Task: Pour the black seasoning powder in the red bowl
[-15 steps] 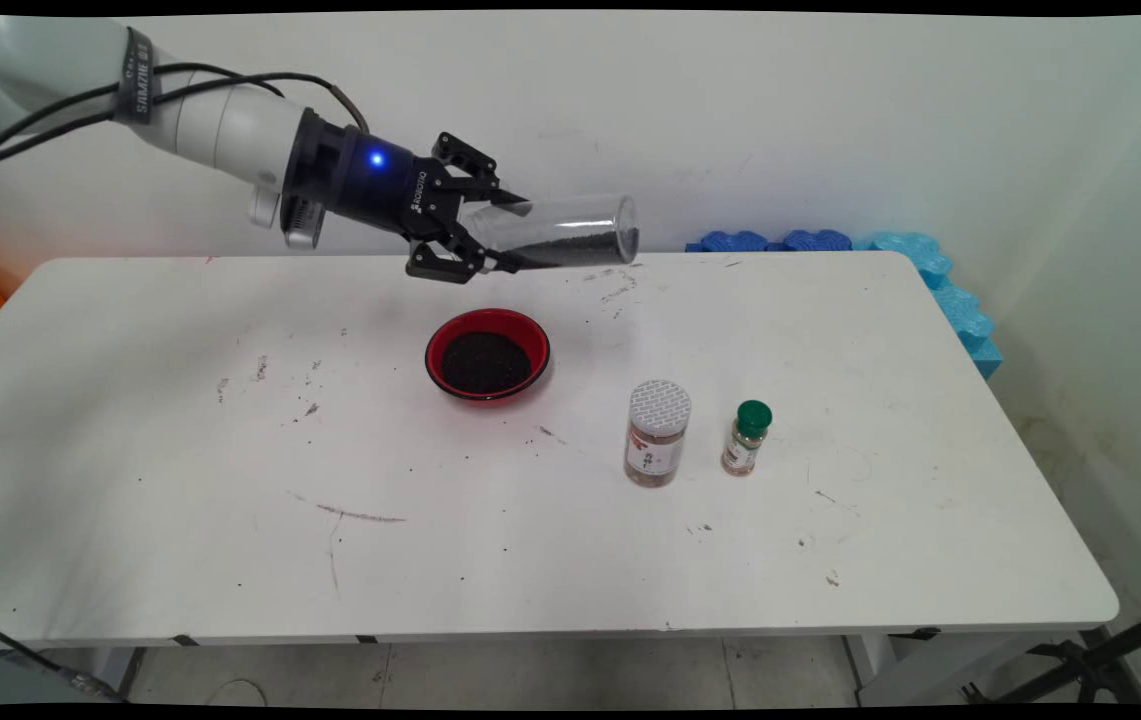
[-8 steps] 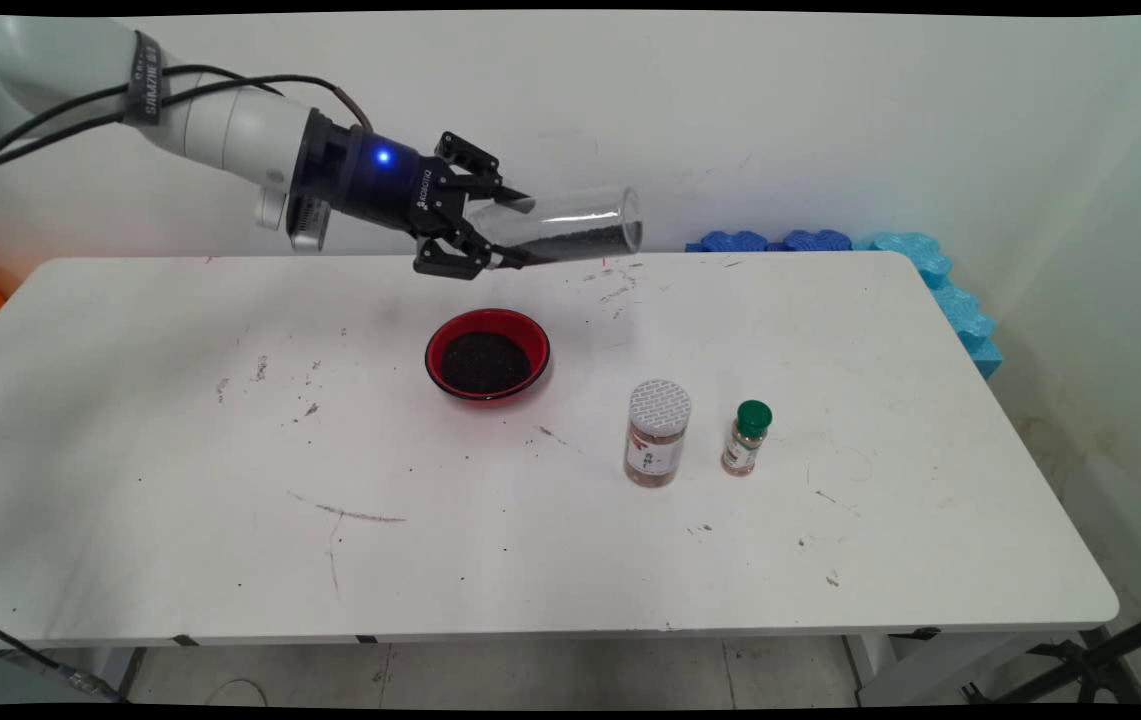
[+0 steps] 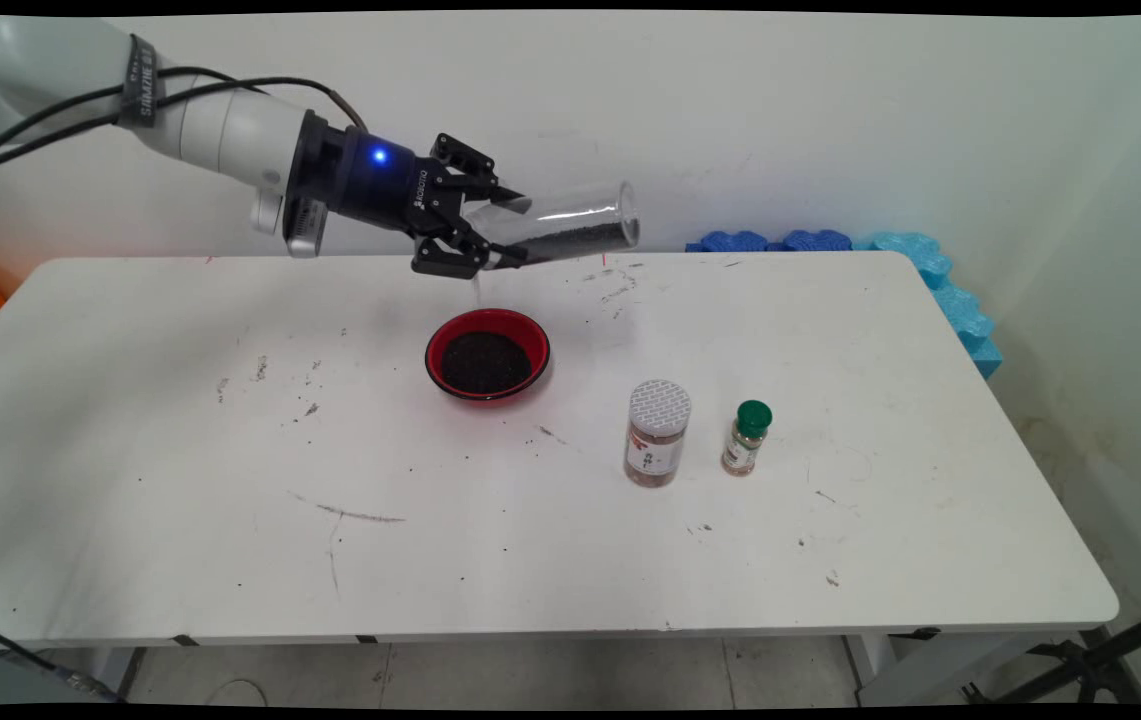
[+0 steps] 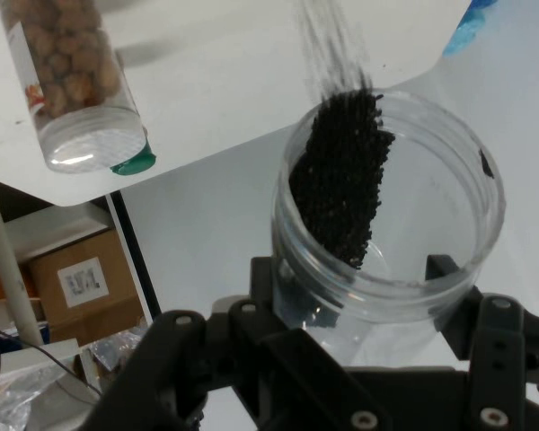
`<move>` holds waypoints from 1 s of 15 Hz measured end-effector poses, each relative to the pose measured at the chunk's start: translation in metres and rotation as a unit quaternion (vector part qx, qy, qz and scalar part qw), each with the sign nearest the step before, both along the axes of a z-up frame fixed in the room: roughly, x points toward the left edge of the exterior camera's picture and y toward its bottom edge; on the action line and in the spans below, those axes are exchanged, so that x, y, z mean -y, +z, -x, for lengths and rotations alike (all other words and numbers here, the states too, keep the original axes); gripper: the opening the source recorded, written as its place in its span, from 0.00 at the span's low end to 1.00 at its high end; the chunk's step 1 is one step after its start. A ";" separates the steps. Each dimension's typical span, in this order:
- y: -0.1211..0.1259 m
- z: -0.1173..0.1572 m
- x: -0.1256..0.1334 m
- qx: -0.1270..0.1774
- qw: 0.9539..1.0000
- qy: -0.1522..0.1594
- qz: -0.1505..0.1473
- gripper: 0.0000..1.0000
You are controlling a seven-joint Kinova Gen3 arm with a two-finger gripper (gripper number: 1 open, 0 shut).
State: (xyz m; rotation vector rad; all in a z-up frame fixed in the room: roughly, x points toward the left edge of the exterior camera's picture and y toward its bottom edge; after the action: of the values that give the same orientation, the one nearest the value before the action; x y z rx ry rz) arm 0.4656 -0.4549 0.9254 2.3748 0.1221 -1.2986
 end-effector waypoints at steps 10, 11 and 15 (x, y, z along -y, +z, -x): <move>-0.004 -0.003 0.000 -0.023 0.999 0.020 -0.017 0.00; -0.005 -0.003 0.001 -0.025 0.999 0.022 -0.018 0.00; -0.007 -0.001 0.004 -0.035 0.999 0.026 -0.018 0.00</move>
State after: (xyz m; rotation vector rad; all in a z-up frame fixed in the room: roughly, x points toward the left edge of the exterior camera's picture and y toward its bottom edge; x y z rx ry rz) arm 0.4668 -0.4594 0.9186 2.3402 0.2283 -1.3652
